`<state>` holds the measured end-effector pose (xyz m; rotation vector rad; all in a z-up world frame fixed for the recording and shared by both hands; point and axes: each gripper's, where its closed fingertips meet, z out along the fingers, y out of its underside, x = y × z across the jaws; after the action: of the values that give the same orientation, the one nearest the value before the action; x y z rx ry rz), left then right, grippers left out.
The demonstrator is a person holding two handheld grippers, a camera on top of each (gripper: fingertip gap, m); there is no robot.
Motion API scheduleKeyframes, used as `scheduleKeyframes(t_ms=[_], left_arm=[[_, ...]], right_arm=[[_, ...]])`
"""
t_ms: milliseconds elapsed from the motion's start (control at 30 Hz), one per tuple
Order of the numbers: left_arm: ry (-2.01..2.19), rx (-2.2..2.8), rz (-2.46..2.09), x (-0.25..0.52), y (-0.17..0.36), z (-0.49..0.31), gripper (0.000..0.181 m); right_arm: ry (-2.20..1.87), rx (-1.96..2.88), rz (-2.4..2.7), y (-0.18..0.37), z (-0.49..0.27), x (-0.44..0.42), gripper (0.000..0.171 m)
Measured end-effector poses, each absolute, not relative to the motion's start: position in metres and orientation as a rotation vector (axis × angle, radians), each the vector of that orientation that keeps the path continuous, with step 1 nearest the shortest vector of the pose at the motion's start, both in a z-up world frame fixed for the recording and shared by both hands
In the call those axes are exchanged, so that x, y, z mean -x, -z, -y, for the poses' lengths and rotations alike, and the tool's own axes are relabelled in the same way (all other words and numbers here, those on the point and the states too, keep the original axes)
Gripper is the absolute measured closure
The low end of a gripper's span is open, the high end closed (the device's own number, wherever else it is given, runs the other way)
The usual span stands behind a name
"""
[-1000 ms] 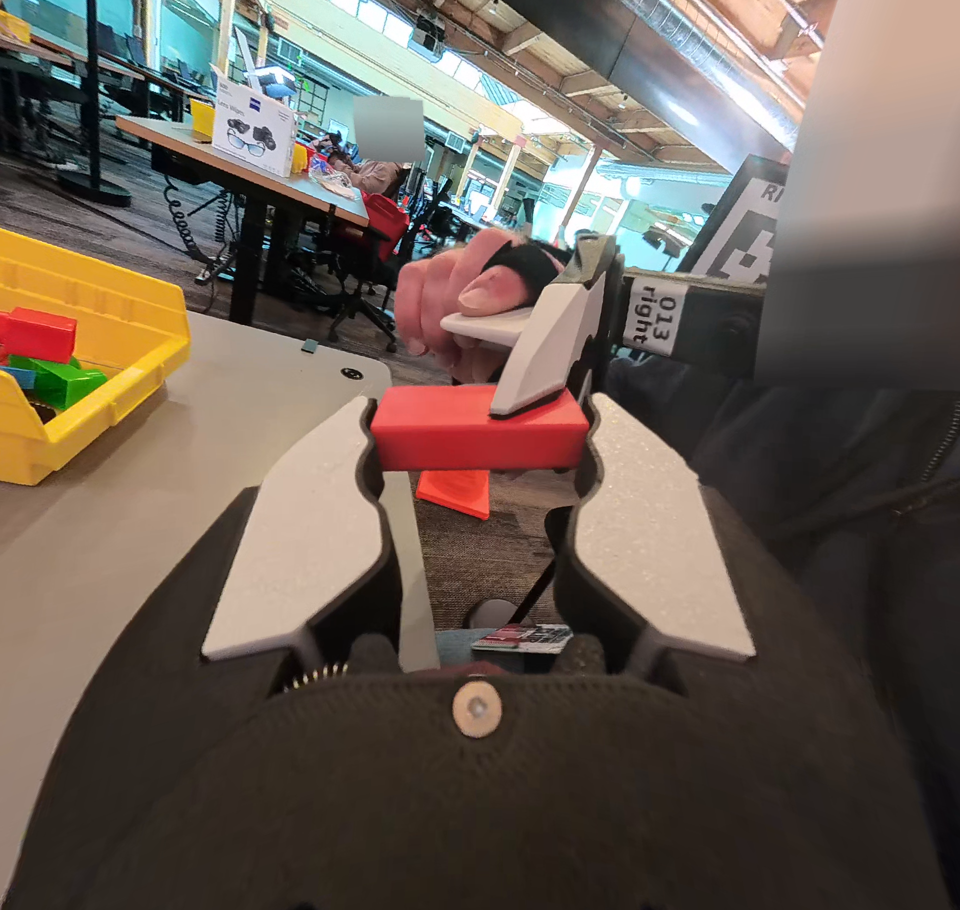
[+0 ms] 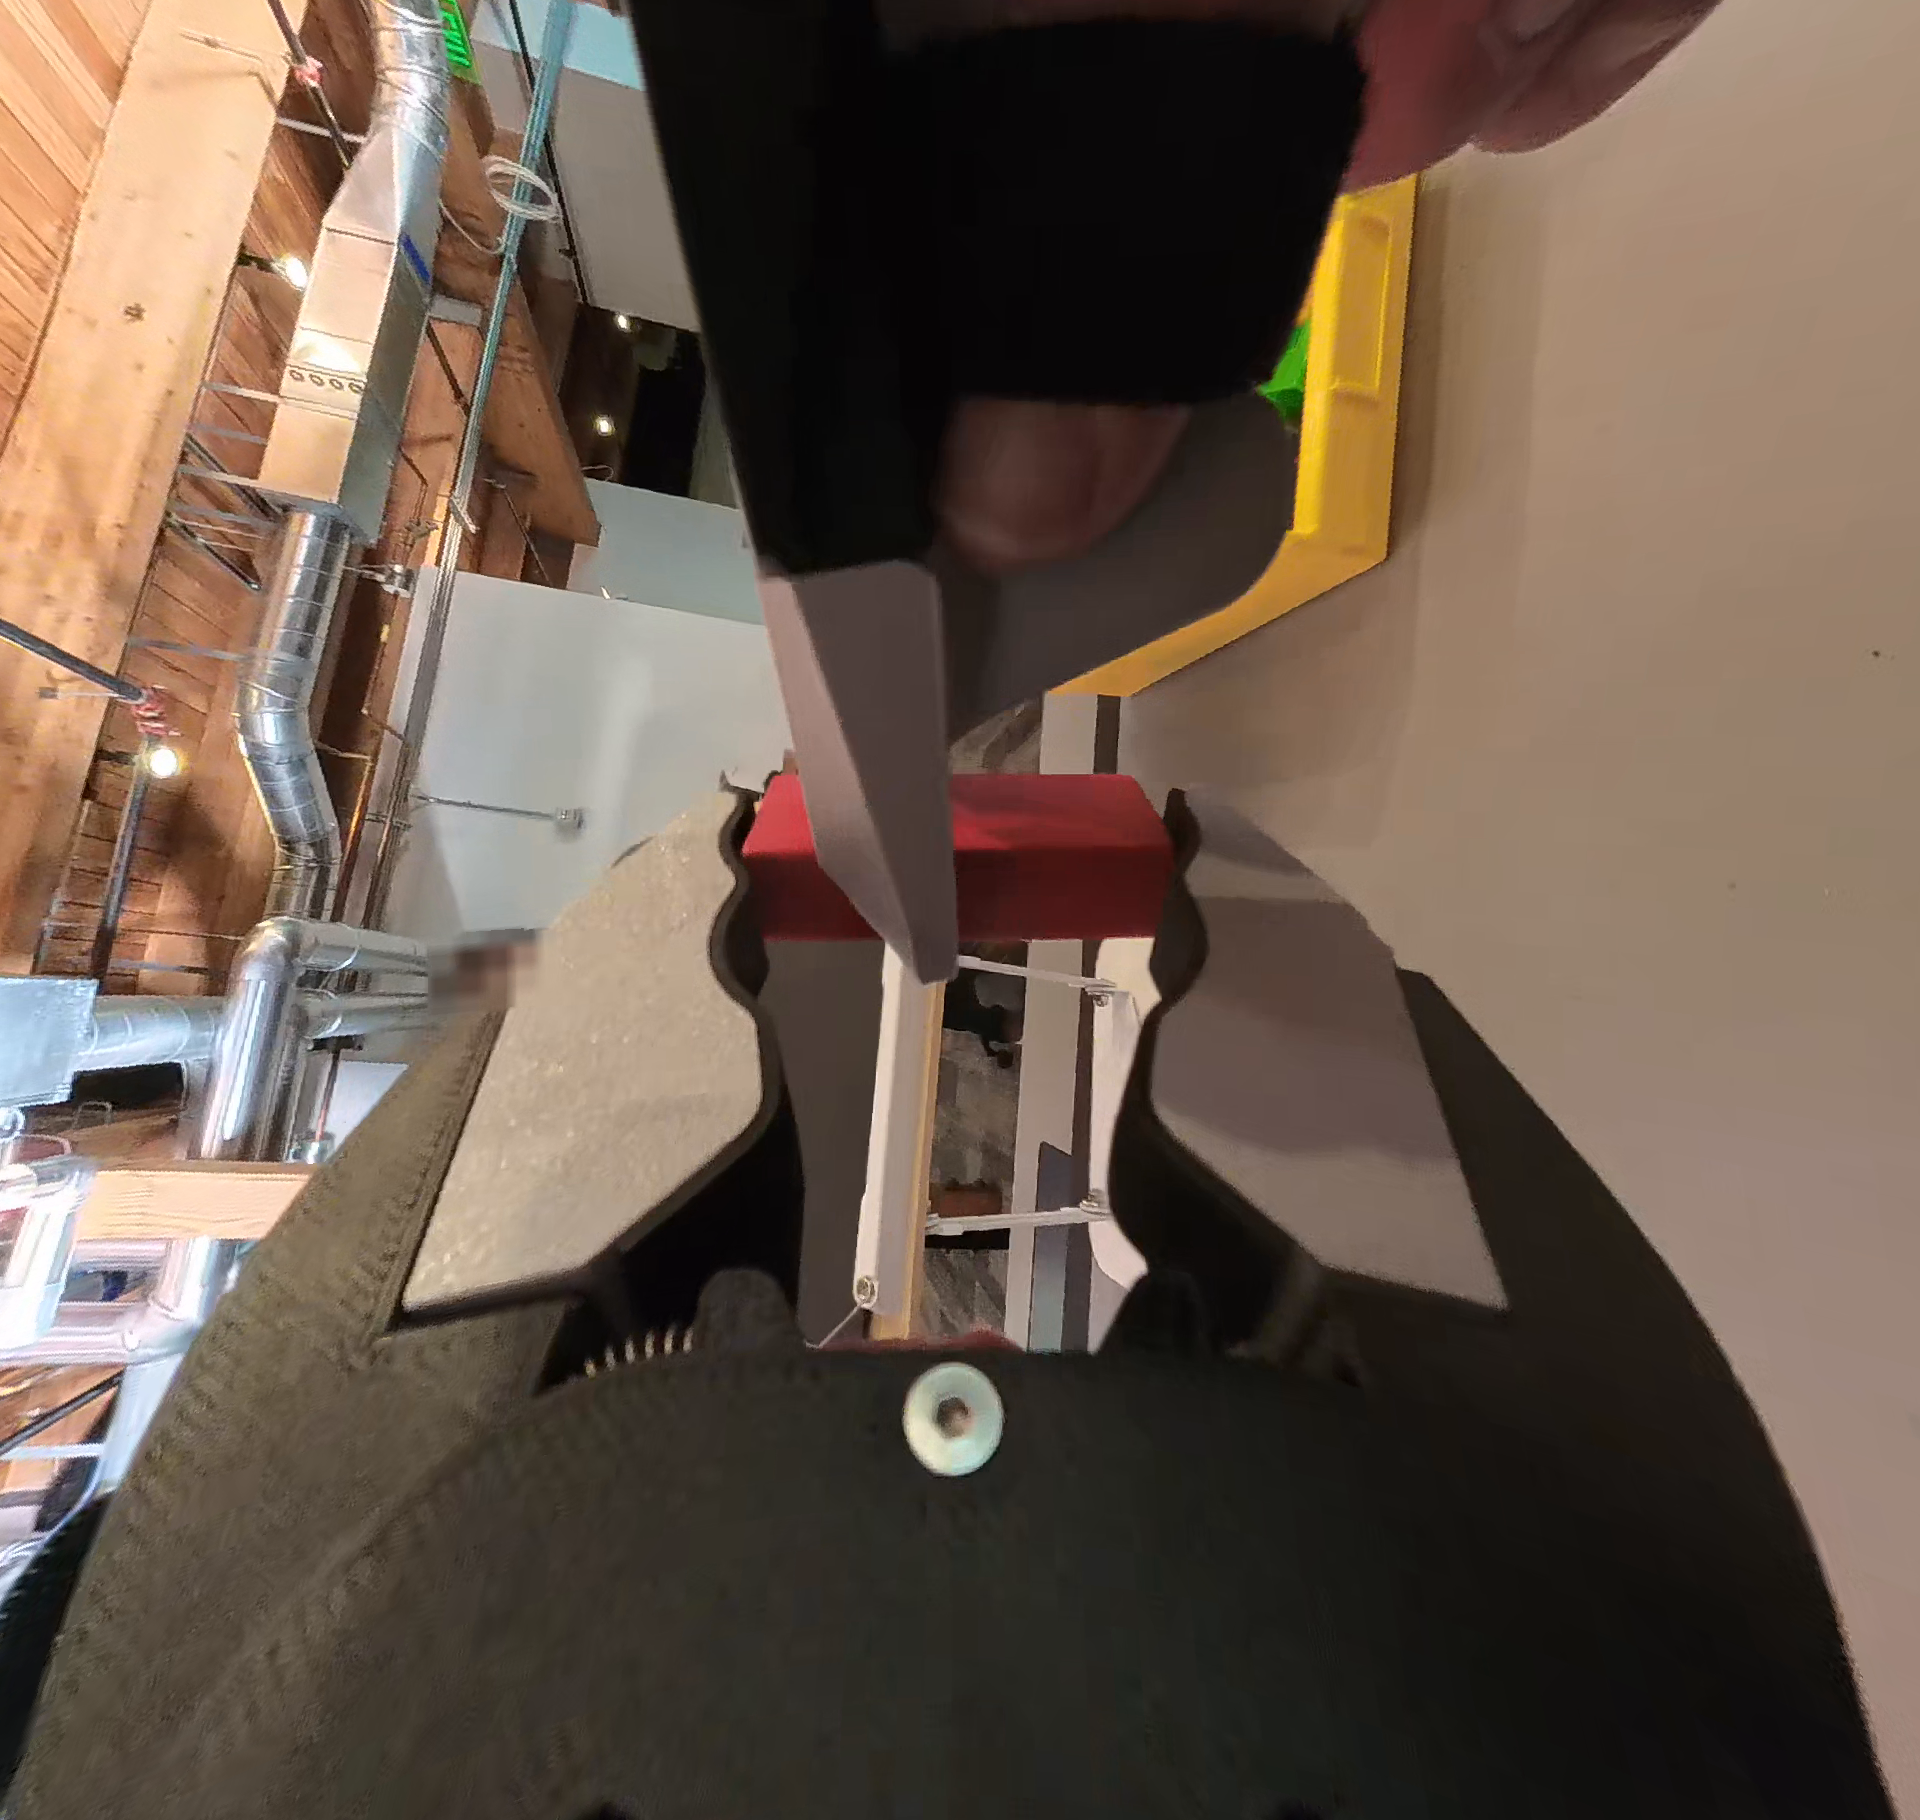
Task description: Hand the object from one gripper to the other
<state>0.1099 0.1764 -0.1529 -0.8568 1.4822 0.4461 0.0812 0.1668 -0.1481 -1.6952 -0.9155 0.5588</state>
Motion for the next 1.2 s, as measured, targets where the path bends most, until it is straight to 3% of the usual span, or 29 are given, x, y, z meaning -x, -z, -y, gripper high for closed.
scheduleKeyframes(t_ms=[167,367,600,733,1033,1133,1200], left_arm=[[-0.371,0.890,-1.461,-0.109,0.151,-0.176,0.109],[0.018,1.097,-1.302,-0.103,0.143,-0.170,0.091],[0.141,1.210,-1.078,-0.098,0.129,-0.179,0.100],[0.144,1.134,-1.027,-0.101,0.116,-0.173,0.115],[0.081,1.030,-0.962,-0.105,0.111,-0.165,0.105],[0.412,1.194,-0.929,-0.108,0.125,-0.163,0.108],[0.893,1.291,-0.934,-0.117,0.131,-0.141,0.112]], right_arm=[[-0.656,1.641,0.895,0.141,-0.168,-0.079,0.141],[-0.852,1.394,0.703,0.101,-0.169,-0.092,0.141],[-1.019,1.196,0.593,0.082,-0.162,-0.095,0.141],[-1.102,1.171,0.538,0.083,-0.160,-0.095,0.141],[-1.462,1.009,0.338,0.071,-0.152,-0.110,0.141],[-1.432,0.916,0.399,0.060,-0.140,-0.114,0.141],[-1.428,0.835,0.454,0.051,-0.129,-0.118,0.140]])
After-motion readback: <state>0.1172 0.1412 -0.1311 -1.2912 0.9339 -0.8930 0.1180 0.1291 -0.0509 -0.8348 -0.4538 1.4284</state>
